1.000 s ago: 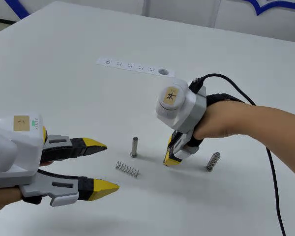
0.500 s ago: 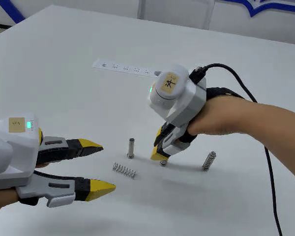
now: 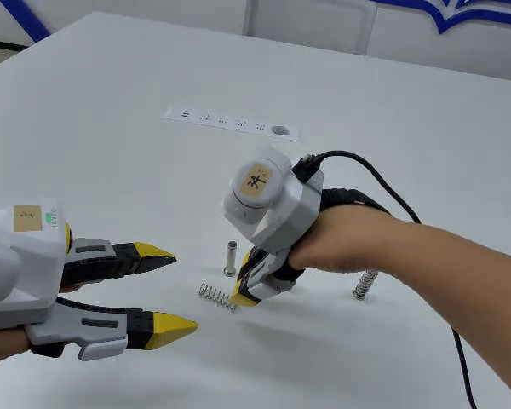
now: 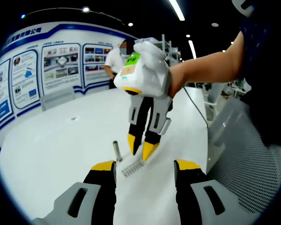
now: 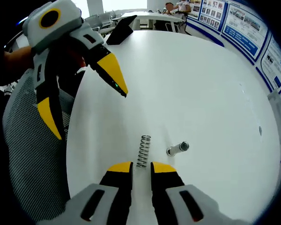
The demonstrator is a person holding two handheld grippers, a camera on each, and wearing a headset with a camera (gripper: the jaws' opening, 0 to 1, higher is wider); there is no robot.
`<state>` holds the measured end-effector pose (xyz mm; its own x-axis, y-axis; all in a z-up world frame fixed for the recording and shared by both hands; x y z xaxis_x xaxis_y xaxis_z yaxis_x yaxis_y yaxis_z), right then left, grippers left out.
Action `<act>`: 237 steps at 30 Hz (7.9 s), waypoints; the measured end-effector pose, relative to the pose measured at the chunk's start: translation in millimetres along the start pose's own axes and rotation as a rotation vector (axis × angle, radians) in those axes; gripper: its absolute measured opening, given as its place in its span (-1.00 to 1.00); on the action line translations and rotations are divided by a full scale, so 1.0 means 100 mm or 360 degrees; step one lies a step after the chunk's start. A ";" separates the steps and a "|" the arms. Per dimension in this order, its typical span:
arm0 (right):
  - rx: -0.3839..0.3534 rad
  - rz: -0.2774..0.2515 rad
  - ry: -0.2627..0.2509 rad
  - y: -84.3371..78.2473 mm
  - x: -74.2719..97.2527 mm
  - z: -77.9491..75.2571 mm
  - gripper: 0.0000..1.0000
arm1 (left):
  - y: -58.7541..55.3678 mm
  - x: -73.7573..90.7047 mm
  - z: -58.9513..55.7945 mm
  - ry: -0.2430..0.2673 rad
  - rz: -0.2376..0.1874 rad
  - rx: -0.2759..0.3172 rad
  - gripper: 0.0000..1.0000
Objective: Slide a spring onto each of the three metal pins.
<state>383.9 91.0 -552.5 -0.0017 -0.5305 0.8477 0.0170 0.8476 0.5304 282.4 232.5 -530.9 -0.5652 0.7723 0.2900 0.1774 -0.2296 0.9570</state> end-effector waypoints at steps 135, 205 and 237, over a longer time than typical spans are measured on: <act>0.0501 -0.0213 0.0233 0.45 0.87 0.66 -0.76 | 0.20 -0.22 -0.28 -0.0324 -0.0105 -0.0141 -0.79; 0.0402 0.0073 0.0036 0.50 0.45 -0.37 -0.76 | -0.06 0.03 -0.04 0.0023 -0.0096 0.0115 0.15; 0.0375 0.0265 0.0131 0.40 -0.02 -0.37 -0.76 | -0.15 0.06 0.01 0.0037 -0.0095 0.0143 0.12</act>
<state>421.4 125.5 -532.6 0.0632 -0.3754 0.9247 -0.2222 0.8980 0.3797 277.1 240.9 -543.3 -0.5951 0.7689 0.2339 0.2140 -0.1289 0.9683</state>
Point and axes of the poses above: the centre of the closed fingertips' face, and the gripper's own axes: x roughly backward along the fingers, z roughly to its left, y roughly out of its top, the point moved 10 cm from there along x, roughly backward along the fingers, and after that the axes turned 6 degrees about -z, right-handed, at the moved point
